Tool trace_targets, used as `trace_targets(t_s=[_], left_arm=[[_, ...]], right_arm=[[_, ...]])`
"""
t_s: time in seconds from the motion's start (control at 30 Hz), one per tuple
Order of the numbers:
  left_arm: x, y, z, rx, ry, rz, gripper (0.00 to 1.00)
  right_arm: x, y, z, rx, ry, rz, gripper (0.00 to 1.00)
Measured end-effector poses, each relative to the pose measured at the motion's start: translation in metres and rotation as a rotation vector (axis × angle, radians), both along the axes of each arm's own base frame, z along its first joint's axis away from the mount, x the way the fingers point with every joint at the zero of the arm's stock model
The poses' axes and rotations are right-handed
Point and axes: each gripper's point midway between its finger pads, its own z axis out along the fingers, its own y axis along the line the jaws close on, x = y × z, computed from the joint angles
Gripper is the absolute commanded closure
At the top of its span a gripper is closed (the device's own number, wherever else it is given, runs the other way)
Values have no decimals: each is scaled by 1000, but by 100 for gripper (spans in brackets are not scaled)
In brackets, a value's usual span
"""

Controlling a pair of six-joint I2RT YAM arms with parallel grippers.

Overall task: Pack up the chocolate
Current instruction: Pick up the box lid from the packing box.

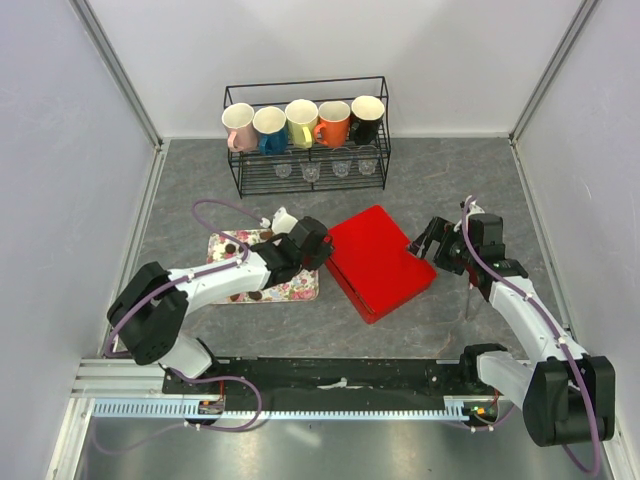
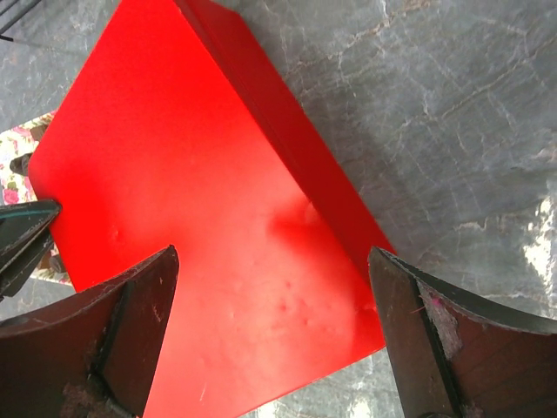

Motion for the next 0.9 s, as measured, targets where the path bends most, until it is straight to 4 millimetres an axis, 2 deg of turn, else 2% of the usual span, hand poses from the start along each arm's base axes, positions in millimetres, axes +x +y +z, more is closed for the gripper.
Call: trace_targets(t_s=[0.43, 0.53, 0.7, 0.9], left_arm=[[0, 2, -2, 8, -10, 7, 84], [-1, 2, -2, 12, -10, 7, 80], [-3, 4, -3, 31, -11, 12, 78], [-7, 8, -4, 47, -5, 14, 68]], right_arm=[[4, 1, 2, -8, -27, 18, 2], [5, 5, 5, 6, -40, 39, 2], [6, 12, 5, 33, -48, 78, 2], [6, 19, 0, 55, -38, 110, 2]])
